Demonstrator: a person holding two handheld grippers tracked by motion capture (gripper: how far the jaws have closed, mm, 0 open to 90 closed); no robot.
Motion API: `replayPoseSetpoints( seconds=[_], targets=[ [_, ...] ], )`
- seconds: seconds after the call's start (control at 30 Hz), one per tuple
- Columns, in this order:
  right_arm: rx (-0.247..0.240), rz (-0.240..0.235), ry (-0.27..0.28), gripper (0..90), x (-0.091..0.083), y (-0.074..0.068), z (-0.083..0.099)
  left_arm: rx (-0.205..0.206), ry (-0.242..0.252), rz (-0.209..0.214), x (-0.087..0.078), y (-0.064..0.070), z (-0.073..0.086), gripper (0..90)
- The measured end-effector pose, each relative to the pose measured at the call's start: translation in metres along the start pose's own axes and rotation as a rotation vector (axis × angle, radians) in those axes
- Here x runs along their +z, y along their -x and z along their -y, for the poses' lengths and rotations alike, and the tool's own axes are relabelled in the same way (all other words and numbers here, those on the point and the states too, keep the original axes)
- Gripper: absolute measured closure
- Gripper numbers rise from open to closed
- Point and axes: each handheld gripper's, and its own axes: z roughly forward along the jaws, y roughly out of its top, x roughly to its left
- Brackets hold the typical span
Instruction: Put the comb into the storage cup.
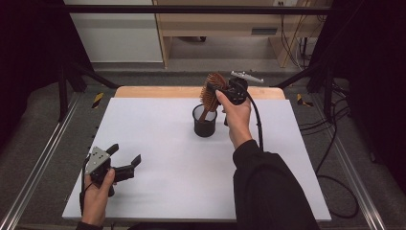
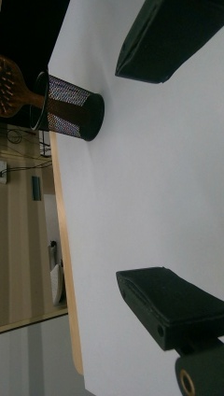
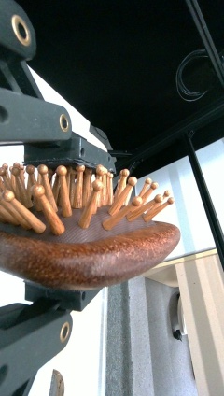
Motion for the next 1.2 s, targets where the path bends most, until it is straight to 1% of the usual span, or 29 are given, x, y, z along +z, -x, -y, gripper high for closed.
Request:
replayPoseSetpoints(
  seconds=[0.63,0.8,1.1,1.2],
  targets=[
    [0.016,0.005,-0.014,48.8,0.003,0.007,0.007,0.004,0.001,-0.002,0.0,0.0,0.0,4.1],
    [0.021,-0.001,-0.019,48.6,0.004,0.009,0.006,0.0,0.005,-0.001,0.0,0.001,0.0,4.1],
    [0.041,-0.008,-0.028,47.9,0.005,0.018,0.005,-0.01,0.006,-0.011,-0.001,-0.001,0.001,4.1],
    [0.039,-0.008,-0.031,47.5,0.006,0.021,0.005,-0.011,0.005,-0.013,-0.001,-0.001,0.001,4.1]
  ],
)
